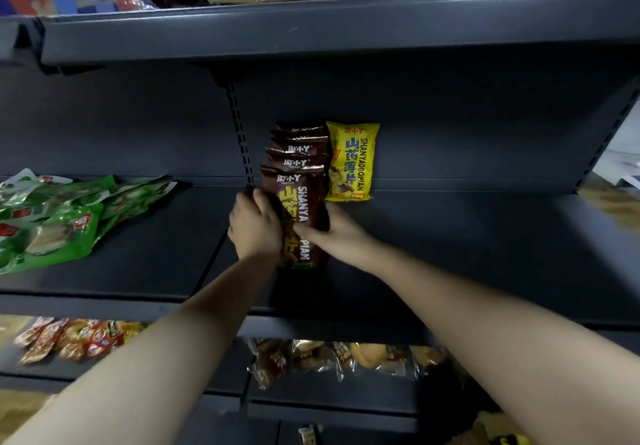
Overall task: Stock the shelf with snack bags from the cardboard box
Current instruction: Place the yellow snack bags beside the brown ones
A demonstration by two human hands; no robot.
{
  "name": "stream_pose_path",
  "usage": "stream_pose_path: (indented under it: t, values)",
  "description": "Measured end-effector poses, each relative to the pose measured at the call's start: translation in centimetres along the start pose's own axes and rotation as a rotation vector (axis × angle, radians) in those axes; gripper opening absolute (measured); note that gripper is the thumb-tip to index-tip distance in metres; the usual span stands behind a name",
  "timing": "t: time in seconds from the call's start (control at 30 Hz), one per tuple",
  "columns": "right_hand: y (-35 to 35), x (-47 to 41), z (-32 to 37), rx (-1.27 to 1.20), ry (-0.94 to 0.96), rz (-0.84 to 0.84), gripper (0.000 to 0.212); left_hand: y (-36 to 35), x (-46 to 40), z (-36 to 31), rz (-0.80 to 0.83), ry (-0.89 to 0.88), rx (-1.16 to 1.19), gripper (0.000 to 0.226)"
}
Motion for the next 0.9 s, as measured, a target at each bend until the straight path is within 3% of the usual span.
stream_pose_path:
  t: [0.07,0.17,0.37,0.47,0.7,0.8,0.9]
  values:
    - [1.4,1.6,-0.1,0.030,-0.050,0.053,0.056,1.2,1.0,-0.9,-0.071,-0.052,-0.133,0.034]
    - [5.0,4.5,-0.4,0.247,-0.032,0.040,0.056,2.0,4.1,-2.8,-0.082,-0.264,-0.271,0.029]
    - [13.2,13.5,-3.6,0.543,0.014,-0.042,0.045,-2.0,14.9,-6.6,0.064,-0.628,-0.357,0.047]
    - [16.7,18.9,-5.5,0.559,0.030,-0.096,0.038,-5.2,21.6,-8.3,0.137,-0.773,-0.329,0.036]
    - [22.7,29.9,-12.0,0.684,-0.017,-0.087,0.022,-12.4,33.6,-8.5,0.436,-0.886,-0.477,0.026]
    - [24.1,33.3,-15.8,0.787,-0.139,0.000,0.024,-15.0,36.7,-7.2,0.585,-0.882,-0.504,0.034]
    - [24.7,36.0,-19.2,0.829,-0.204,0.071,0.029,-17.6,38.5,-5.3,0.731,-0.805,-0.615,0.025]
Point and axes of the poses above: each hand's wrist, its own x-axis away from the middle knuckle, its own y-axis out of the back of the hand, z = x × y, the point moved 3 cm from there along -x, towards the middle knuckle, and after that the axes turned 5 degrees about -x, right-handed, at the moved point
